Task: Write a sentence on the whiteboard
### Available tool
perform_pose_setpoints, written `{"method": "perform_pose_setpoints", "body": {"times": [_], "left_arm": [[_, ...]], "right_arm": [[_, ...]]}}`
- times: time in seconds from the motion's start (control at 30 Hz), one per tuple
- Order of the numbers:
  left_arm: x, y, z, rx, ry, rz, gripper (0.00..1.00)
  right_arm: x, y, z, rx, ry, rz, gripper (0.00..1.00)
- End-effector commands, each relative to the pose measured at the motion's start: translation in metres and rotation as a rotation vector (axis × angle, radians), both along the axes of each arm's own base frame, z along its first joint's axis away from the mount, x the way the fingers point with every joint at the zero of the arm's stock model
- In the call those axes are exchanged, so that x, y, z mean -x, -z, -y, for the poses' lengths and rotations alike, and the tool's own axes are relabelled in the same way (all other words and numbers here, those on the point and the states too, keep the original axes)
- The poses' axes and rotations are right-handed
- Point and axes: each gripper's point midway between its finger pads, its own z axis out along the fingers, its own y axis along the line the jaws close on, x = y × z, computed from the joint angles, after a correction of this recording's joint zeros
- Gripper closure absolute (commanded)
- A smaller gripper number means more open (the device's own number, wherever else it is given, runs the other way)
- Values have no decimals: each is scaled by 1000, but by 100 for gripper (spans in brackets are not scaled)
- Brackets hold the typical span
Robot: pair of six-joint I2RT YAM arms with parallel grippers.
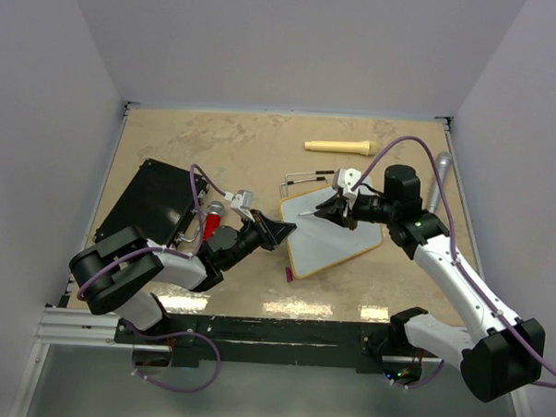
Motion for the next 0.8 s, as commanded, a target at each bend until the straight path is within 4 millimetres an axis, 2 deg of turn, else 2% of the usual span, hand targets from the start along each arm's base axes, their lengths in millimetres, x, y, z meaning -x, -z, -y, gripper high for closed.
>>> {"method": "perform_pose_setpoints", "body": {"times": [0.0, 0.2, 0.37, 0.77], "left_arm": [[2, -11, 3, 34, 8, 44, 100], [3, -11, 4, 39, 11, 42, 100], [3, -13, 5, 44, 12, 46, 100], [4, -14, 5, 42, 14, 52, 100]], "right_arm": [[0, -6, -6, -18, -23, 16, 100], [-4, -8, -8, -24, -1, 15, 100], [-16, -4, -8, -11, 58, 16, 100], [-19, 7, -12, 1, 75, -10, 100]]}}
